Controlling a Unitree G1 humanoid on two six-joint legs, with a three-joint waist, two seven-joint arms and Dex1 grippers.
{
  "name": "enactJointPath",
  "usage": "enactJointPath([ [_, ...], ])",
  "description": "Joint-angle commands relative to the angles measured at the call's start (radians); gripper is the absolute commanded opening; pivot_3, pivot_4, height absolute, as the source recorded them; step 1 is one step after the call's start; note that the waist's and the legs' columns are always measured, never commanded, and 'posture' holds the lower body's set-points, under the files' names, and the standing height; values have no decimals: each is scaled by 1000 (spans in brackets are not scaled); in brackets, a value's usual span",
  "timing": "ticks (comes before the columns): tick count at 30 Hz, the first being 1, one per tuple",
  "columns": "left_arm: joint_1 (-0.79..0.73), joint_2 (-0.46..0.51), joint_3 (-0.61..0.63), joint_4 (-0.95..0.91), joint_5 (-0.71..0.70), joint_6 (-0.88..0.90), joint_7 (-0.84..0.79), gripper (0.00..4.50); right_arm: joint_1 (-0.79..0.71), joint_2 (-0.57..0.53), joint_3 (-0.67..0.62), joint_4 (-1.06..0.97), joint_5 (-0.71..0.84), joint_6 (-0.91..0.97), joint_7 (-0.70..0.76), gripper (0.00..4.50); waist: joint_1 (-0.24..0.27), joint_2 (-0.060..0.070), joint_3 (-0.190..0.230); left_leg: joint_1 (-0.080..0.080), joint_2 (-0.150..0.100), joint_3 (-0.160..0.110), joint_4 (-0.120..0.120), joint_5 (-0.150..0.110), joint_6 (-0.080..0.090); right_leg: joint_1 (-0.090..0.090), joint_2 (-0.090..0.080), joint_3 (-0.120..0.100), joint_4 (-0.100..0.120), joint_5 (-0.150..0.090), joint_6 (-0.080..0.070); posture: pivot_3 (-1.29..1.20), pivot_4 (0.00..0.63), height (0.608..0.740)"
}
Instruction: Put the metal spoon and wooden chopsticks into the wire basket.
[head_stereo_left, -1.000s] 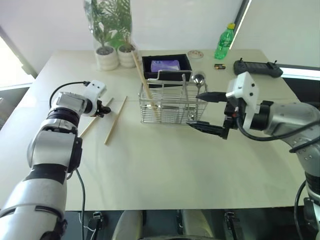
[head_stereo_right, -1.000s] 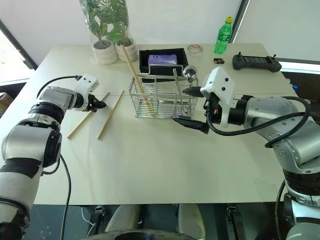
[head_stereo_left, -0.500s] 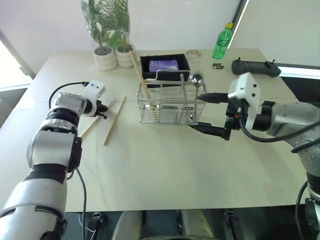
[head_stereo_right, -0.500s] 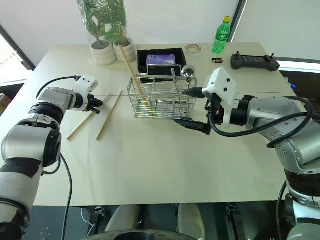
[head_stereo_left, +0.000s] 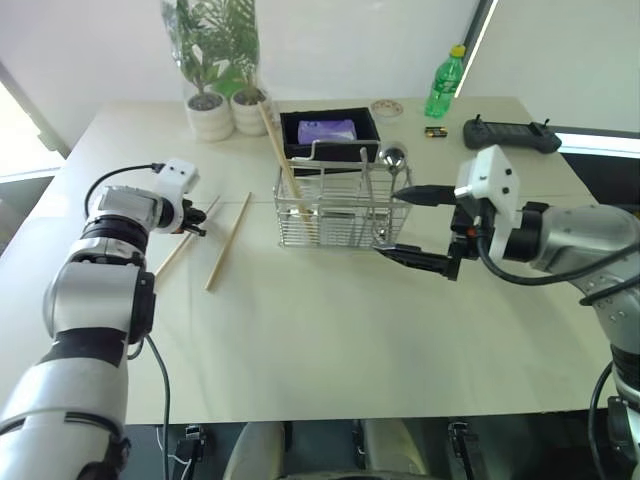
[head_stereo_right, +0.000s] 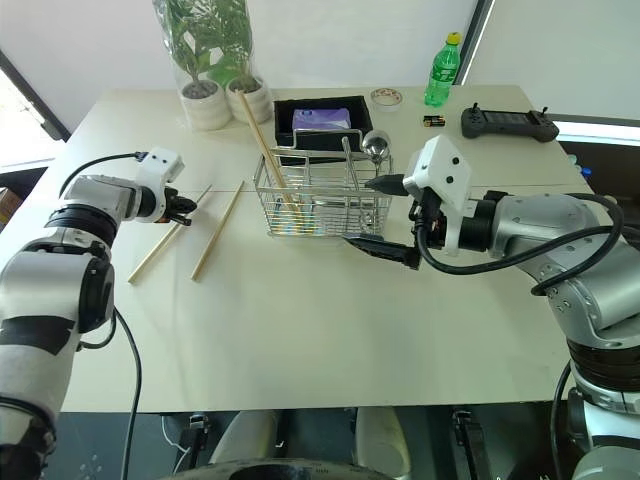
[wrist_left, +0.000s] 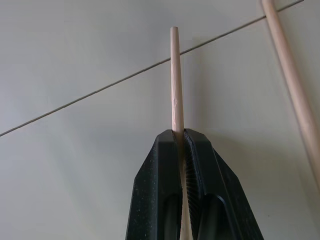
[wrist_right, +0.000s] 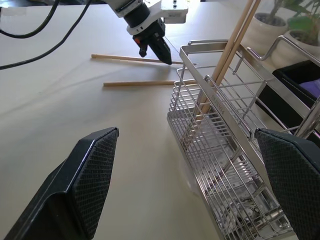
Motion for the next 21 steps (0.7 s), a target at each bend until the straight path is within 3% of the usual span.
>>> enactJointPath([
  [1, -11, 41, 37, -26, -26, 8, -4, 27, -24, -9, -6, 7, -7, -22, 20, 4500, 1, 0, 0, 0, 0, 0, 0, 0, 0, 0, 0, 0, 0, 0, 0, 0, 150, 716],
  [12, -5, 107, 80, -120, -59, -38, 3, 27, -21, -14, -9, 27, -30, -34, 43, 4500, 1, 0, 0, 0, 0, 0, 0, 0, 0, 0, 0, 0, 0, 0, 0, 0, 150, 716],
  [17, 2, 107, 174, -320, -150, -98, 37, 27, -6, -17, -24, 32, -43, -36, 37, 4500, 3, 0, 0, 0, 0, 0, 0, 0, 0, 0, 0, 0, 0, 0, 0, 0, 150, 716],
  [21, 85, 74, 235, -602, -252, -54, 15, 27, 5, -23, -39, 19, -38, -29, 37, 4500, 2, 0, 0, 0, 0, 0, 0, 0, 0, 0, -1, 1, 0, 0, 0, 0, 150, 716],
])
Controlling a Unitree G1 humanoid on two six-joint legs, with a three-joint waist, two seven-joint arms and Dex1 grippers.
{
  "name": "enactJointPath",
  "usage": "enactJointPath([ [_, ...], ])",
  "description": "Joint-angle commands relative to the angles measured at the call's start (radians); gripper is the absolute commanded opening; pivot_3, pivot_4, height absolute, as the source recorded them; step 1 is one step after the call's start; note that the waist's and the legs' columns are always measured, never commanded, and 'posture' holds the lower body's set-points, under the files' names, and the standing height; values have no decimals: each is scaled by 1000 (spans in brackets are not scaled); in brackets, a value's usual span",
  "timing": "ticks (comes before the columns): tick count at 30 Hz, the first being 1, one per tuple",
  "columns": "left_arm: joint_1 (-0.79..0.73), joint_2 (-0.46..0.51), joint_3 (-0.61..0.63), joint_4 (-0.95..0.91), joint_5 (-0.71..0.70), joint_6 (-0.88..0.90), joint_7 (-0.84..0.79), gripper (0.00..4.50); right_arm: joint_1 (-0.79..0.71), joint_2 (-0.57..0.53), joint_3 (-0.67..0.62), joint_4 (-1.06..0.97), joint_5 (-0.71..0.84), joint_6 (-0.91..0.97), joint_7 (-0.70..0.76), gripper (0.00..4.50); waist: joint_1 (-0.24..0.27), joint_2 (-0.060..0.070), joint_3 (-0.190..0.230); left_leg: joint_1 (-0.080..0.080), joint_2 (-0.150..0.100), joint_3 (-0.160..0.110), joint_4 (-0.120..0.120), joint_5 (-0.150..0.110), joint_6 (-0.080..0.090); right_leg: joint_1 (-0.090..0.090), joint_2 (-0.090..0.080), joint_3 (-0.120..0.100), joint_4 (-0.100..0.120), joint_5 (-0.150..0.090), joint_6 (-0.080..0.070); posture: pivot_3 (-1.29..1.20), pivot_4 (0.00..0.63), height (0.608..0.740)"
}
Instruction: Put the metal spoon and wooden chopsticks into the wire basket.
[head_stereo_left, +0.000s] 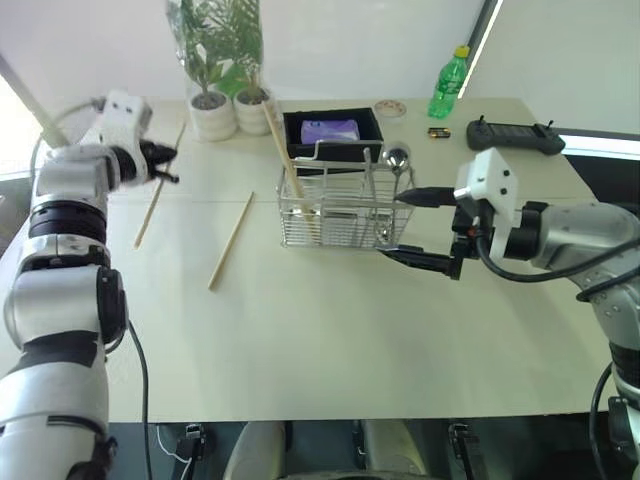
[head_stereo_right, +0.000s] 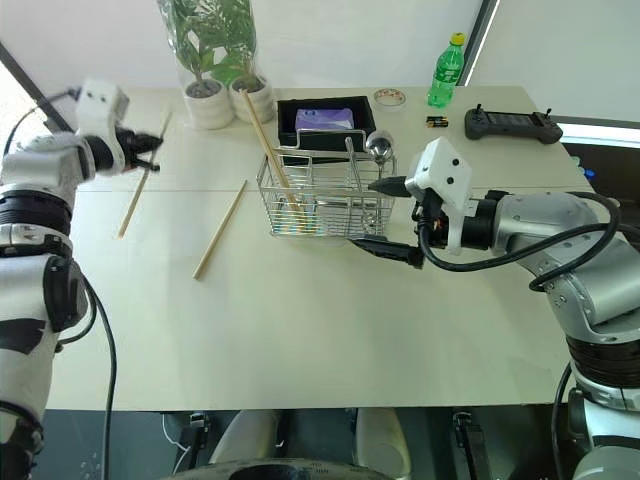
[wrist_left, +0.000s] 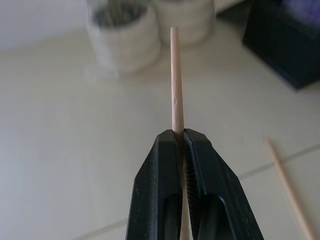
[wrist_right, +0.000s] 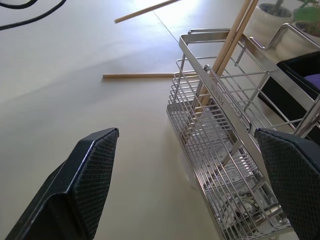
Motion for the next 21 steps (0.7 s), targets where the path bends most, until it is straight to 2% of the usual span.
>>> enactJointPath([
  [1, 46, -20, 52, -223, -87, 34, 2, 27, 5, -19, -43, -27, 3, -13, 0, 4500, 0, 0, 0, 0, 0, 0, 0, 0, 0, 0, 0, 0, 0, 0, 0, 0, 150, 716],
  [5, 47, -85, 142, -426, -220, 78, 45, 27, 13, -20, -51, -29, 4, -7, -9, 4500, 1, 0, 0, 0, 0, 0, 1, 0, 0, 0, 0, 0, 1, 0, 0, 0, 150, 716],
  [8, 28, -132, 159, -529, -283, 51, 60, 27, 16, -21, -52, -33, 6, -5, -12, 4500, 1, 0, 0, 0, 0, 0, 1, 0, 0, 0, 0, 0, 0, 0, 0, 0, 150, 716],
  [16, -65, -255, 150, -633, -390, 82, 145, 27, 26, -21, -66, -54, 17, 17, -39, 4500, 1, 0, 0, 0, 0, 0, 1, 0, 0, 1, 0, 0, 1, 1, 0, 0, 150, 716],
  [21, -46, -344, 108, -690, -429, 91, 164, 27, 42, -19, -88, -76, 33, 38, -62, 4500, 2, 0, 0, 1, 0, 0, 1, 0, 0, 1, 0, 0, 1, 1, 0, 0, 150, 716],
])
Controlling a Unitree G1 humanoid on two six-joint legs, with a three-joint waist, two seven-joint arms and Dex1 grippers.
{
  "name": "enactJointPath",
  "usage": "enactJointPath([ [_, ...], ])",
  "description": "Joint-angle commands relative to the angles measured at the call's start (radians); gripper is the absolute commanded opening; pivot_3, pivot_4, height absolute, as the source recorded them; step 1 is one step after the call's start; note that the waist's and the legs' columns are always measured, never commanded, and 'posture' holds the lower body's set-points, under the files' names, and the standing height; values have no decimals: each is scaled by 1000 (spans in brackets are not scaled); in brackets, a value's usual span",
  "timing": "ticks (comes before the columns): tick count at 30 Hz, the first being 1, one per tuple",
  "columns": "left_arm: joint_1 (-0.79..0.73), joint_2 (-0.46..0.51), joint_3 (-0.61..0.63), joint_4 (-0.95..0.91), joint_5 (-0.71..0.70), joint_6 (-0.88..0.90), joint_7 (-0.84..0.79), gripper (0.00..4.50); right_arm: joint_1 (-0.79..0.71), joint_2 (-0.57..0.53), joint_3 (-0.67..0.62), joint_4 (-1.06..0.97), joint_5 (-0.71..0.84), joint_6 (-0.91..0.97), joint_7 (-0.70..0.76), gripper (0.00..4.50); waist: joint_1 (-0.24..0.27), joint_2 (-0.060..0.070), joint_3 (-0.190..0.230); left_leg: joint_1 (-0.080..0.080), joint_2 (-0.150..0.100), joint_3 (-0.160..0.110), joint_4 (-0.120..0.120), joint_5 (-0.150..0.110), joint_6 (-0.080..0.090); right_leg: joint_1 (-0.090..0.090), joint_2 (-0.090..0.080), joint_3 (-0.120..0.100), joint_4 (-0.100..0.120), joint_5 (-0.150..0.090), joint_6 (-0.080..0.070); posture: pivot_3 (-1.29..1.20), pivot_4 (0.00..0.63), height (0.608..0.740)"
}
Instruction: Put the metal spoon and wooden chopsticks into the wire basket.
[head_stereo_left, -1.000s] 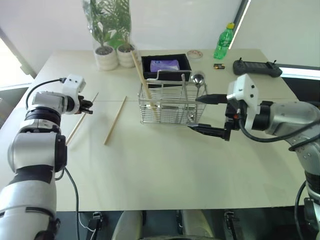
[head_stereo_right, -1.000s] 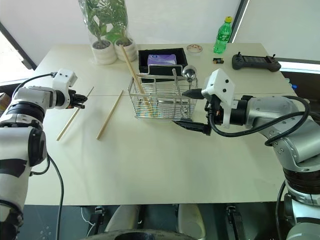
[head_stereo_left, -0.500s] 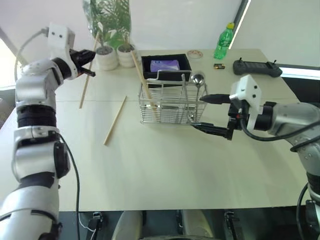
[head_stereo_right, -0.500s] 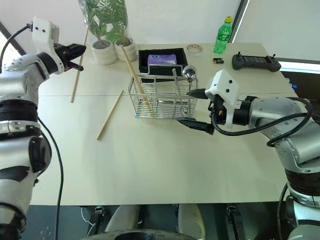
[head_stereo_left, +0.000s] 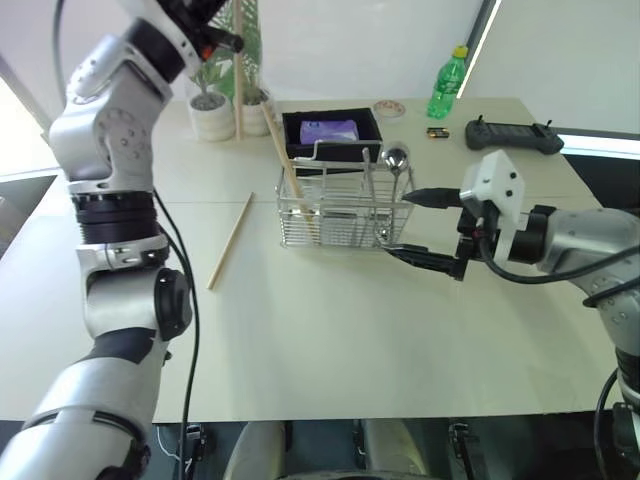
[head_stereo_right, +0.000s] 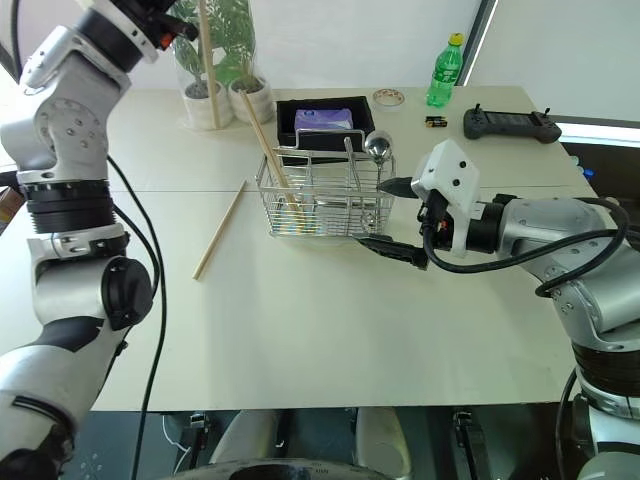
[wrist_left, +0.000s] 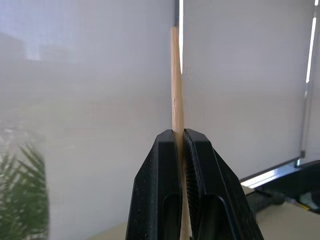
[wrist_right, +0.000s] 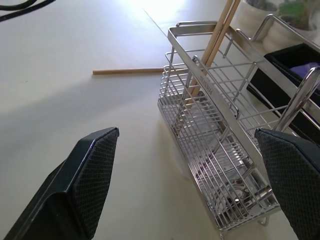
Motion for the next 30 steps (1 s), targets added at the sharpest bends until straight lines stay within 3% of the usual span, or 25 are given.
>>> enactJointPath([
  [1, -6, -40, -26, -73, -34, -4, 15, 27, 3, -10, -46, -45, 22, 9, -19, 4500, 0, 0, 0, 0, 0, 0, 0, 0, 0, 0, 0, 0, 0, 0, 0, 0, 150, 716],
  [19, 170, -195, -131, -133, -3, -90, 83, 27, 19, -4, -79, -71, 67, 42, -87, 4500, 6, 0, 0, 1, 0, 0, 0, 0, 0, 1, 0, 1, -1, 0, 0, 0, 150, 716],
  [22, 172, -206, -130, -114, -2, -104, 82, 1050, 14, -4, -76, -71, 71, 44, -94, 4500, 4, 0, 0, 1, 0, 0, 1, 0, 0, 2, 0, 1, -2, 0, 0, 0, 150, 716],
  [28, 176, -201, -124, -128, -15, -93, 78, 4054, 16, -9, -81, -72, 79, 45, -98, 4500, 2, 0, 0, 1, 0, 0, 0, 0, 0, 2, 1, 0, -1, 0, 0, 0, 150, 716],
  [29, 176, -199, -122, -130, -18, -91, 78, 4403, 16, -9, -81, -72, 79, 45, -99, 4500, 2, 0, 0, 1, 0, 0, 0, 0, 0, 2, 1, 0, -1, 0, 0, 0, 150, 716],
  [30, 177, -197, -121, -131, -20, -88, 79, 4403, 17, -9, -81, -72, 80, 45, -99, 4500, 2, 0, 0, 1, 0, 0, 0, 0, 0, 2, 1, 0, -1, 0, 0, 0, 150, 716],
])
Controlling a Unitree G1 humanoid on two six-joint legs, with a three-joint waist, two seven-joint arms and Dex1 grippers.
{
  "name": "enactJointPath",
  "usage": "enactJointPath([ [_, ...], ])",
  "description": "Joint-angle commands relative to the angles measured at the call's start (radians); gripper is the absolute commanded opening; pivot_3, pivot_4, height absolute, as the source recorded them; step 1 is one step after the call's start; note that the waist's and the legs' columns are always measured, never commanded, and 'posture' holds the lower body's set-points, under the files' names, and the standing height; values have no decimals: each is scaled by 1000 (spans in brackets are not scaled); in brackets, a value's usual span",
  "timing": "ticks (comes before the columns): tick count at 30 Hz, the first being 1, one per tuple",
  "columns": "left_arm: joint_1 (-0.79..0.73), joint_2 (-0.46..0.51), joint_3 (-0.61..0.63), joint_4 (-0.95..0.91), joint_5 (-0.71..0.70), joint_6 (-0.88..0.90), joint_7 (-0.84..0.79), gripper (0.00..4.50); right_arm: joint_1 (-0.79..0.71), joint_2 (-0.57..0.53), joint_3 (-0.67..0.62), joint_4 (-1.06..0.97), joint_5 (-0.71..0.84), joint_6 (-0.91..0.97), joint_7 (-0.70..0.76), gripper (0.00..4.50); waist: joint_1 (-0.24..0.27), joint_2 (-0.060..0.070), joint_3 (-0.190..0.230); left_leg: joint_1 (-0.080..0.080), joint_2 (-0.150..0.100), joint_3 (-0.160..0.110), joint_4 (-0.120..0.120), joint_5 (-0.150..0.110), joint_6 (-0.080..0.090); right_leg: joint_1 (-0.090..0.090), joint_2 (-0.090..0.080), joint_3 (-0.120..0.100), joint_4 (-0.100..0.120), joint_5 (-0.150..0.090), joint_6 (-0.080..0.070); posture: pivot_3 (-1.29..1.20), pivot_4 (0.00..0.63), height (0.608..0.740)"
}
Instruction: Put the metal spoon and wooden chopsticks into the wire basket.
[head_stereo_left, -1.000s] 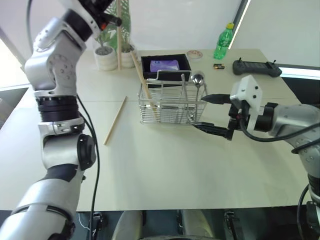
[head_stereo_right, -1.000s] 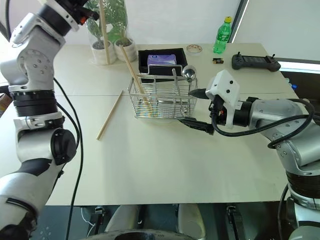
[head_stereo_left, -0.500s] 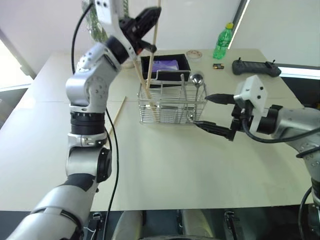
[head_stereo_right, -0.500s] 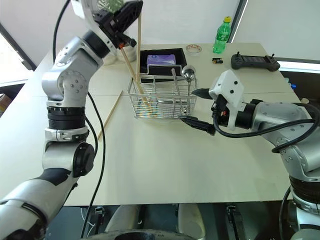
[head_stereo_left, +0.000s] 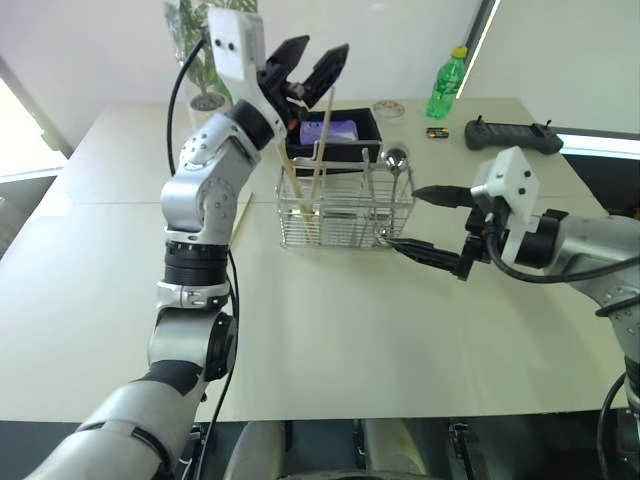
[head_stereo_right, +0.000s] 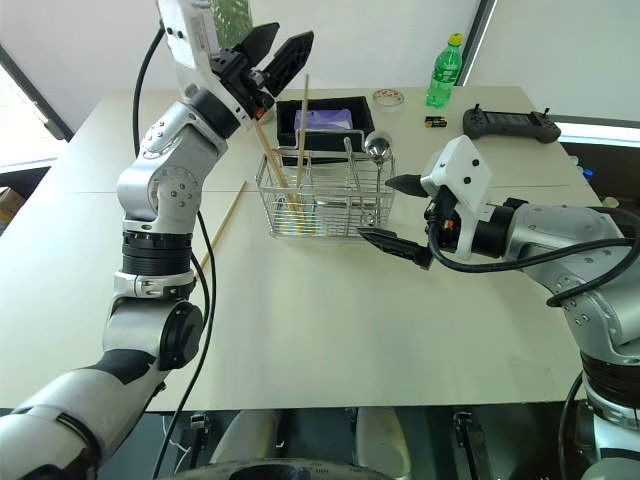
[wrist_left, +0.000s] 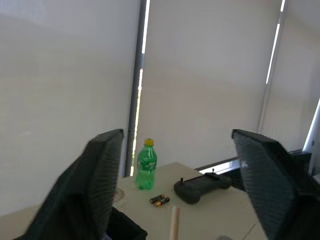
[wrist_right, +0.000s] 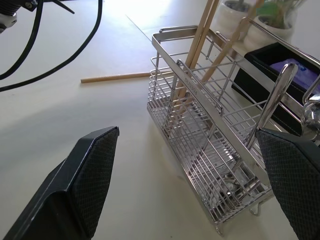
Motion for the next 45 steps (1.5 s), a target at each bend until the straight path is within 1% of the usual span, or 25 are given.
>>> enactJointPath([
  [1, -10, 11, 9, -36, -21, 0, 0, 4403, -12, -10, -29, -23, 11, -3, -7, 4500, 0, 0, 0, 0, 0, 0, 0, 0, 0, 0, 0, 0, 0, 0, 0, 0, 150, 716],
  [4, -16, 28, 22, -32, -23, 11, 10, 4403, -11, -10, -26, -20, 8, -6, -6, 4500, 0, 0, 0, 0, 0, 0, 0, 0, 0, 0, 0, 0, 0, 0, 0, 0, 150, 716],
  [9, -78, 141, 57, -19, -69, 113, -22, 4403, -4, -12, -16, -14, -6, -18, 4, 4500, -4, 0, 0, 0, 0, 0, 0, 0, 0, 0, 1, 0, 1, 0, 0, 0, 150, 716],
  [12, -133, 284, 64, 0, -131, 264, -141, 4403, 2, -14, -10, -11, -16, -28, 13, 4500, -3, 0, 0, 0, 0, 0, 0, 0, 0, -1, 1, 0, 0, 0, 0, 0, 150, 716],
  [14, -189, 377, 74, 64, -148, 344, -189, 4403, 6, -15, -7, -9, -26, -36, 18, 4500, -6, 0, 0, 0, 0, 0, 0, 0, 0, -1, 1, 0, 1, 0, 0, 0, 150, 716],
  [16, -235, 442, 61, 142, -128, 397, -201, 4403, 12, -15, -4, -7, -35, -44, 24, 4500, -5, 0, 0, 0, 0, 0, -1, 0, 0, -1, 1, 0, 1, 0, 0, 0, 150, 716],
  [17, -248, 460, 53, 169, -120, 416, -205, 4403, 14, -15, -4, -7, -38, -46, 26, 4500, -5, 0, 0, 0, 0, 0, -1, 0, 0, 0, 1, 0, 1, 0, 0, 0, 150, 716],
  [19, -266, 524, 7, 262, -70, 469, -230, 4403, 20, -17, -1, -5, -47, -56, 33, 4500, -3, 0, 0, 1, 0, 0, 0, 0, 0, 0, 1, 0, 1, 0, 0, 0, 150, 716],
  [21, -255, 580, -45, 328, -15, 481, -265, 4403, 24, -17, -1, -4, -52, -61, 38, 4500, -5, 0, 0, 1, 0, 0, -1, 0, 0, 0, 1, 0, 1, 0, 0, 0, 150, 716],
  [24, -243, 629, -141, 390, 62, 540, -305, 4403, 35, -15, -3, -5, -59, -69, 43, 4500, -6, 0, 0, 2, 0, 0, -1, 0, 0, 0, 1, 0, 1, 0, 0, 0, 150, 716],
  [28, -236, 657, -250, 452, 135, 619, -373, 4403, 41, -6, -6, -11, -60, -67, 38, 4500, -5, 0, 0, 0, 0, 0, -1, 0, 0, 0, 1, 0, 1, 0, 0, 0, 150, 716],
  [31, -218, 653, -331, 491, 199, 639, -408, 4403, 45, 5, -5, -18, -57, -63, 28, 4500, -4, 0, 0, 0, 0, 0, -1, 0, 0, -1, 1, 0, 1, 0, 0, 0, 150, 716],
  [37, -212, 573, -430, 630, 309, 588, -434, 4403, 52, 31, -1, -34, -49, -56, 1, 4500, -3, 0, 0, 0, 0, 0, -1, 0, 0, -1, 1, 0, 1, 0, 0, 0, 150, 716],
  [45, -253, 454, -449, 785, 395, 509, -457, 4403, 61, 59, -7, -69, -27, -37, -42, 4500, -4, -1, 0, -1, 0, 0, -1, 0, 0, -2, 1, 0, 1, 0, 0, 0, 150, 716],
])
